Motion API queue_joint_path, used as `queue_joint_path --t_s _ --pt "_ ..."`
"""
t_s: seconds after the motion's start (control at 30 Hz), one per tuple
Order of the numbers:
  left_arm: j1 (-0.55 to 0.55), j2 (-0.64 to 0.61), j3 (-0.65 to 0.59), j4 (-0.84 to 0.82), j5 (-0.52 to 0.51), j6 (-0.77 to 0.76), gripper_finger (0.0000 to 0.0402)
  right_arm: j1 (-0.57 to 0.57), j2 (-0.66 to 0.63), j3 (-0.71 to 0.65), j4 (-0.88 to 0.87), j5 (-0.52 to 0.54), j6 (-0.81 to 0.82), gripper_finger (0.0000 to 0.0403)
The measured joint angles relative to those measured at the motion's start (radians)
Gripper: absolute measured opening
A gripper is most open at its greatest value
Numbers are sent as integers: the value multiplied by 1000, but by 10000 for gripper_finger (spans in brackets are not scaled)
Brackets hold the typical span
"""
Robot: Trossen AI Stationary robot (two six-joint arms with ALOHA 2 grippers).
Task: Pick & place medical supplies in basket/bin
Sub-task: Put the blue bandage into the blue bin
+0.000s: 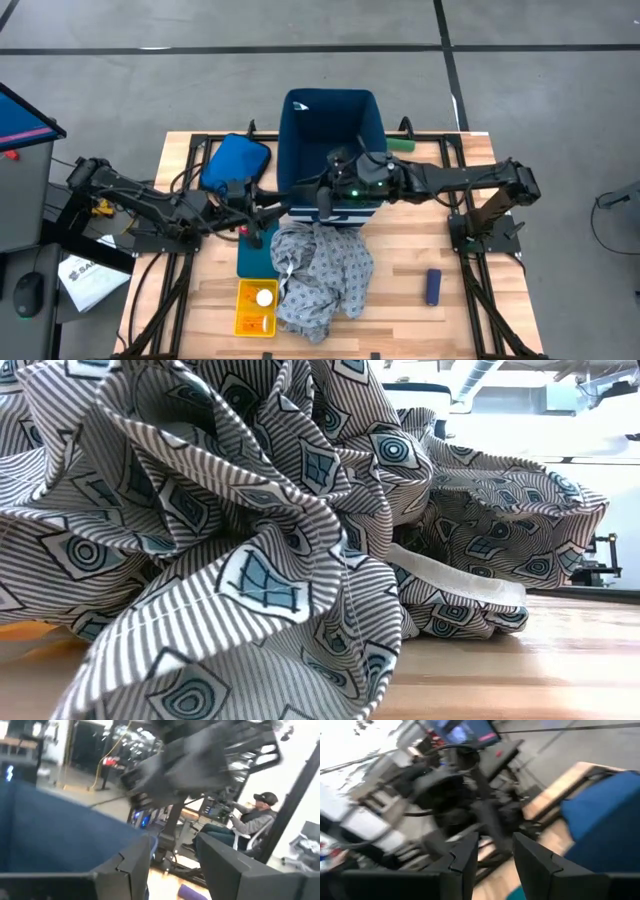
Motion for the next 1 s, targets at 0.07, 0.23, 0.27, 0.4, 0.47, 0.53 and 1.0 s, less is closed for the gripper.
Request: queue_joint_path --t_s 0.07,0.23,0.27,0.4,0.47,0.53,1.0 --pt "-3 -1 0 44 3 69 152 0 -5 0 -9 21 26 118" --pt "6 1 0 197 7 164 152 0 18 0 183 20 41 118" --pt "13 4 0 200 17 162 152 -1 26 0 239 18 41 118" --pt "25 6 0 197 43 132 152 -16 61 1 353 -2 49 118" --pt "29 12 0 200 43 128 152 -19 89 1 390 -38 73 118" --pt "30 15 0 192 45 129 152 -19 109 0 399 -77 111 118" --pt "46 19 0 187 107 132 152 -20 118 0 469 -87 88 118"
